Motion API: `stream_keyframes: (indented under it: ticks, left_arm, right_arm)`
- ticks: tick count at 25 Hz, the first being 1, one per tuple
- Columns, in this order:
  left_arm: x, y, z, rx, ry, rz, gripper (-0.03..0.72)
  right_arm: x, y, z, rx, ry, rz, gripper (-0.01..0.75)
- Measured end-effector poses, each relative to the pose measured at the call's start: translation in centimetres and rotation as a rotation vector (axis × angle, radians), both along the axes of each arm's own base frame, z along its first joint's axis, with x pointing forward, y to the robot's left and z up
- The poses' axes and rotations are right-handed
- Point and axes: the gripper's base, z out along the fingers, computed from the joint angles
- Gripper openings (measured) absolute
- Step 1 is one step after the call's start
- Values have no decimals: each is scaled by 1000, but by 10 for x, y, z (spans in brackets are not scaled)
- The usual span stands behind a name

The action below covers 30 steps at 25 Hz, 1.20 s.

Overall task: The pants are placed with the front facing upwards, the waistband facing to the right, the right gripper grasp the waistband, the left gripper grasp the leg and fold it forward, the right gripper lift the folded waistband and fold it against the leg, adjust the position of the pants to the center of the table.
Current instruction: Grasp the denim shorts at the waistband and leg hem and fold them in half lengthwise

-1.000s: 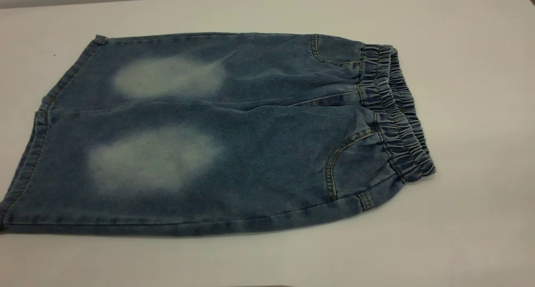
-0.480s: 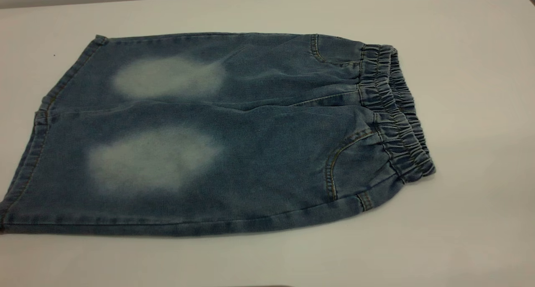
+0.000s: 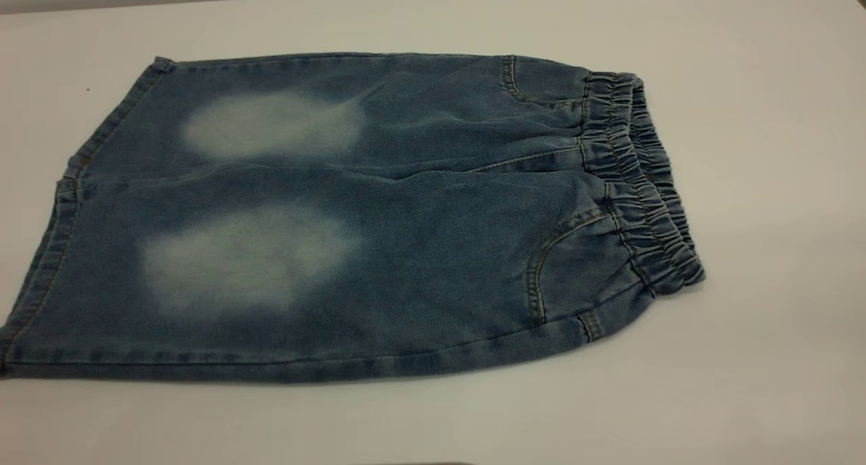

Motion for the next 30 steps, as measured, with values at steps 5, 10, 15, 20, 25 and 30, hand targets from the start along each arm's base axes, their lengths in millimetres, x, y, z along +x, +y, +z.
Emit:
stream_keyframes:
  ticks: [5,10,15,20,25,30]
  left_arm:
    - [0,0,0,0,0,0,463]
    - [0,0,0,0,0,0,463]
    - [0,0,0,0,-1,0,463]
    - [0,0,0,0,-1,0,463]
    - [0,0,3,-29,-21,17,463]
    - [22,0,16,-54,67,37,463]
  right_arm:
    - [0,0,0,0,0,0,494]
    - [0,0,0,0,0,0,494]
    - [0,0,0,0,0,0,494]
    - [0,0,0,1,-1,1,494]
    - [4,4,3,43,29,13,496]
    - [32,16,7,155,175,63,542]
